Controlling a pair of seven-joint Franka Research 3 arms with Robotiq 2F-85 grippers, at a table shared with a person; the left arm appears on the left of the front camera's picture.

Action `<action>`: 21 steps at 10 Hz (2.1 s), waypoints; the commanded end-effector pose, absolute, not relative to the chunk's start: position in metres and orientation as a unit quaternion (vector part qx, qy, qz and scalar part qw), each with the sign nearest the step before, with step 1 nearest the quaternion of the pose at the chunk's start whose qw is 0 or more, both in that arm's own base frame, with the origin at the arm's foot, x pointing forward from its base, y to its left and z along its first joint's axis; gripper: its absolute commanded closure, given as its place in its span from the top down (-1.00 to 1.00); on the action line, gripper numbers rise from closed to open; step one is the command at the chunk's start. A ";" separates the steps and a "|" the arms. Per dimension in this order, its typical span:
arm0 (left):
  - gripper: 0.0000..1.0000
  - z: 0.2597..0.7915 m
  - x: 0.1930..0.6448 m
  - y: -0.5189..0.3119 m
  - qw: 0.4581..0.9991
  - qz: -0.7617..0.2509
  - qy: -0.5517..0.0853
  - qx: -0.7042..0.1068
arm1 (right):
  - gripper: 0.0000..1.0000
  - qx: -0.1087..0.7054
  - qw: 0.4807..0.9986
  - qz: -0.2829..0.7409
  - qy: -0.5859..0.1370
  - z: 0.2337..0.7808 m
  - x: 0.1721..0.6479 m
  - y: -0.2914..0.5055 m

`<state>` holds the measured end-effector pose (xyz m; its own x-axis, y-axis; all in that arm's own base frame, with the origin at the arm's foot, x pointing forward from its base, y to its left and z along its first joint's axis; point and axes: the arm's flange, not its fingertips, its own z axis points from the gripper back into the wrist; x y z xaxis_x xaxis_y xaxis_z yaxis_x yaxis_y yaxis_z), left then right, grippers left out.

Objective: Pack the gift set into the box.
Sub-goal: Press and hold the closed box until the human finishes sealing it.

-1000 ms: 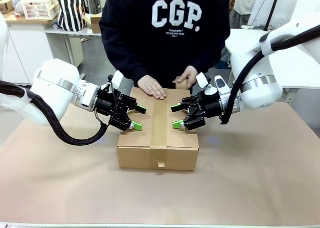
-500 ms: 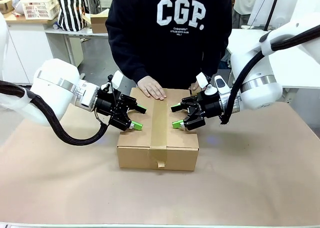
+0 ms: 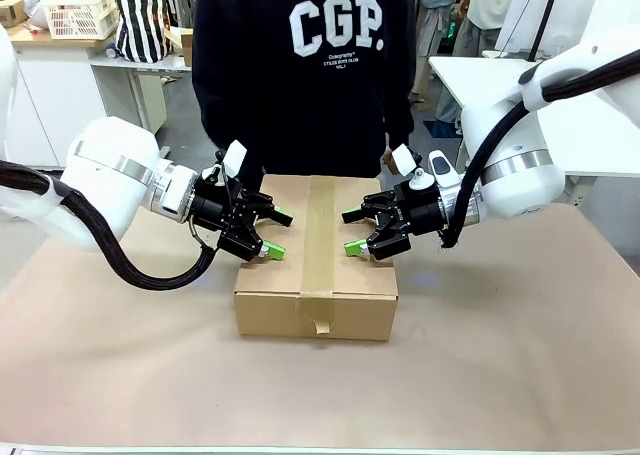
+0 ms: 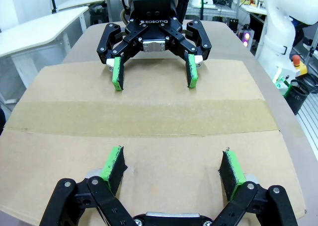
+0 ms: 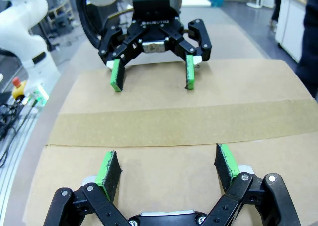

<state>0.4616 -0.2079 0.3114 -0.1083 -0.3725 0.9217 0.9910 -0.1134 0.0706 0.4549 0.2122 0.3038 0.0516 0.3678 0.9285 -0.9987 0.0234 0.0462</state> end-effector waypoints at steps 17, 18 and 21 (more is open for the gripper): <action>1.00 0.311 0.462 -0.208 0.538 -0.633 -0.392 -0.395 | 1.00 0.406 0.601 0.569 -0.388 0.304 0.455 0.212; 1.00 0.331 0.458 -0.202 0.565 -0.615 -0.358 -0.418 | 1.00 0.437 0.601 0.569 -0.351 0.320 0.452 0.216; 1.00 0.414 0.437 -0.145 0.632 -0.554 -0.265 -0.472 | 1.00 0.508 0.698 0.446 -0.236 0.403 0.431 0.158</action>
